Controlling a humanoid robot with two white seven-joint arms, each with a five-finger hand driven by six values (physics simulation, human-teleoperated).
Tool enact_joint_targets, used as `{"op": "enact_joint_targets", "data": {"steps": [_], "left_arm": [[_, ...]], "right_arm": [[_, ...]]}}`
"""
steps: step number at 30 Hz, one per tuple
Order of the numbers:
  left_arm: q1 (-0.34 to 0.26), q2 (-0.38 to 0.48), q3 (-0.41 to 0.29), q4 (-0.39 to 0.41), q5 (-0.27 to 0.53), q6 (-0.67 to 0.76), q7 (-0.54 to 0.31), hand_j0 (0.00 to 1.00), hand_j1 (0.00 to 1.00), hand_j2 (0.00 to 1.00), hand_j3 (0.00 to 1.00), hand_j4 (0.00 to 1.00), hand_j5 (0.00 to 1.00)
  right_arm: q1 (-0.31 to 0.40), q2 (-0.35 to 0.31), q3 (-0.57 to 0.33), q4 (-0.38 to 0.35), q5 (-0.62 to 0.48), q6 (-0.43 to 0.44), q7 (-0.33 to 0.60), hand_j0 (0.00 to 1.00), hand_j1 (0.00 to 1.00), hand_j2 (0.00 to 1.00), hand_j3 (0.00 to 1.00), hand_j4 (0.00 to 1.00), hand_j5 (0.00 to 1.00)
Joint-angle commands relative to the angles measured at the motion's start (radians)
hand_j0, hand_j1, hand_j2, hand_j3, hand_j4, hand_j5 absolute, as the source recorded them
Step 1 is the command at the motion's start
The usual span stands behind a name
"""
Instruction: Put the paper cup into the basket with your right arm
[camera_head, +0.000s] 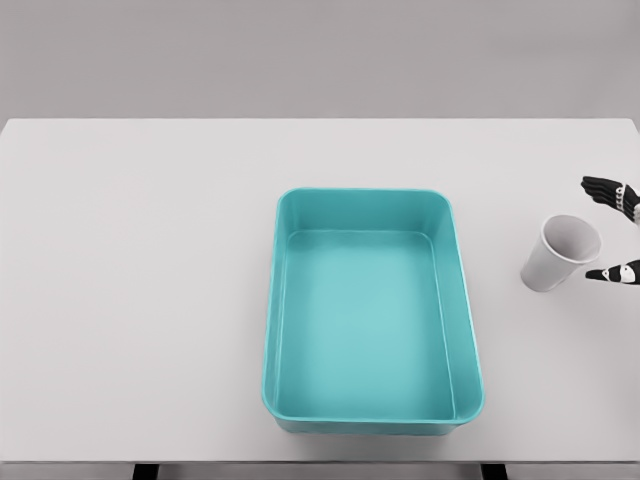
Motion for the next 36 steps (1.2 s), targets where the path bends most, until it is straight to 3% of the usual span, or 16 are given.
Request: {"op": "enact_joint_targets", "data": {"steps": [1,9,36], "left_arm": [[0.0,0.0,0.0,0.0,0.0,0.0,0.0,1.0,1.0,1.0,1.0,1.0,1.0],[0.0,0.0,0.0,0.0,0.0,0.0,0.0,1.0,1.0,1.0,1.0,1.0,1.0],[0.0,0.0,0.0,0.0,0.0,0.0,0.0,1.0,1.0,1.0,1.0,1.0,1.0]], "right_arm": [[0.0,-0.002,-0.002,0.0,-0.012,0.001,0.0,1.0,1.0,1.0,1.0,1.0,1.0],[-0.003,0.04,0.029,0.025,-0.065,0.001,0.0,1.0,1.0,1.0,1.0,1.0,1.0],[-0.018,0.09,0.072,0.035,-0.065,0.001,0.0,1.0,1.0,1.0,1.0,1.0,1.0]]}}
